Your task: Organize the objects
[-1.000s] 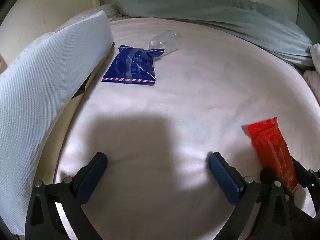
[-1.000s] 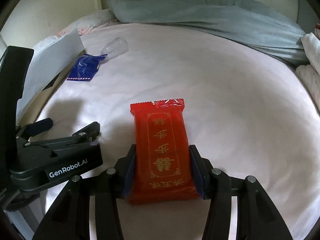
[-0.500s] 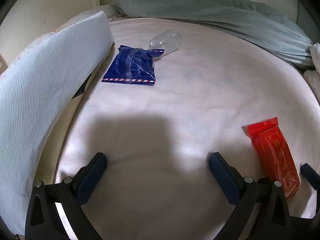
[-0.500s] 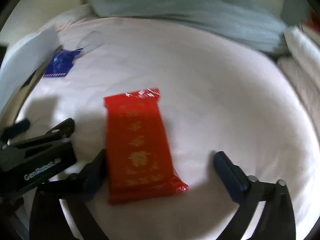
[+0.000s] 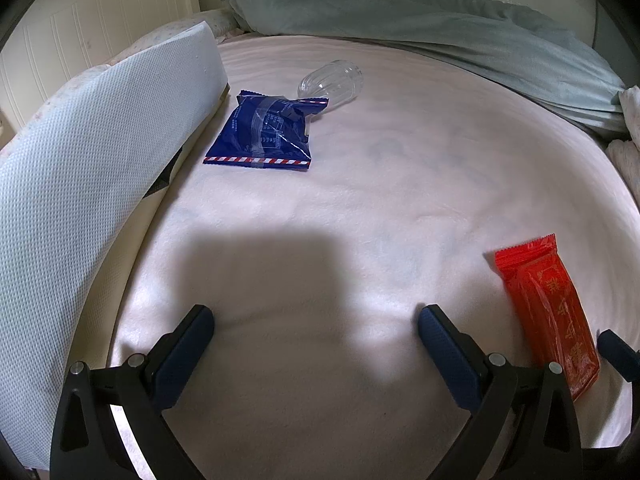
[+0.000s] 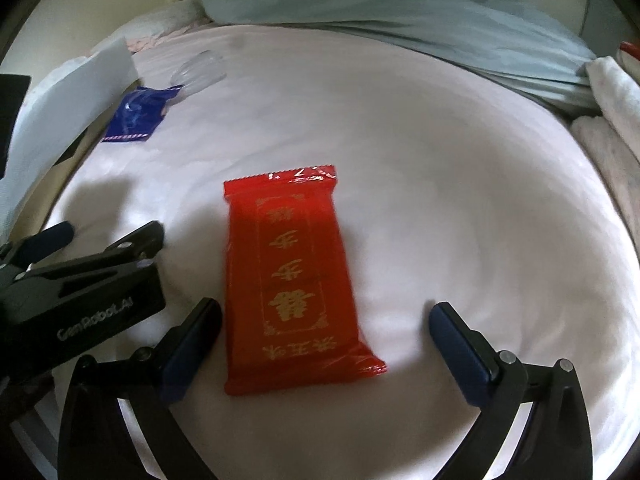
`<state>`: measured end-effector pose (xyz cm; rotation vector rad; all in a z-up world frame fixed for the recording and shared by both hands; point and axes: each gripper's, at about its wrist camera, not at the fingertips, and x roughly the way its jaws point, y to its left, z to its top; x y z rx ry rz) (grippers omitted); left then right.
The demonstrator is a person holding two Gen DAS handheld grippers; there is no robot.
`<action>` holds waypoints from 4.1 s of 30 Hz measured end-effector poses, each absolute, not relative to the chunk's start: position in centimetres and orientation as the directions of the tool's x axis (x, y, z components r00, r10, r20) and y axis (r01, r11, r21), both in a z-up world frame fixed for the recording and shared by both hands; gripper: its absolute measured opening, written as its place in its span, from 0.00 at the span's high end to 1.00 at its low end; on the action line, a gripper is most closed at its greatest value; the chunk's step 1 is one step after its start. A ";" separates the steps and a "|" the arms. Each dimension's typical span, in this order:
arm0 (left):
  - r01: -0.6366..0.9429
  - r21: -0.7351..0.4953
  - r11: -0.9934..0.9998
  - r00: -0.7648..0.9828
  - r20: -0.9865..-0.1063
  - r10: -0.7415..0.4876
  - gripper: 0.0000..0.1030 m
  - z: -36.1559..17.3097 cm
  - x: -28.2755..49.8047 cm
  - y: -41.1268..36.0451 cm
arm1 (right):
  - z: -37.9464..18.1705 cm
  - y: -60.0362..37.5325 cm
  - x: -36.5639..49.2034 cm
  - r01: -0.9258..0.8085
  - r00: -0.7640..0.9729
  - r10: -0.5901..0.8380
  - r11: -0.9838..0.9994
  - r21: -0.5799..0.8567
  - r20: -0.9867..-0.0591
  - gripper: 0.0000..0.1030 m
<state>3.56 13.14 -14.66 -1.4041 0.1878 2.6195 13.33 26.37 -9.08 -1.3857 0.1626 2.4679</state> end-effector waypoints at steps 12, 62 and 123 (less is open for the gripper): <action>-0.202 0.028 -0.979 -0.543 -0.835 0.088 0.00 -14.7 3.5 13.1 | -9.5 27.0 12.0 -0.295 -0.503 0.196 -0.954 -0.046 -0.842 0.01; -0.207 0.027 -0.978 -0.528 -0.845 0.089 0.00 -15.2 3.0 13.6 | -9.2 27.0 11.6 -0.290 -0.529 0.184 -0.957 -0.027 -0.828 0.00; -0.182 0.026 -0.983 -0.482 -0.873 0.066 0.00 -15.0 2.0 13.8 | -9.3 27.3 10.9 -0.326 -0.514 0.168 -0.945 0.010 -0.841 0.01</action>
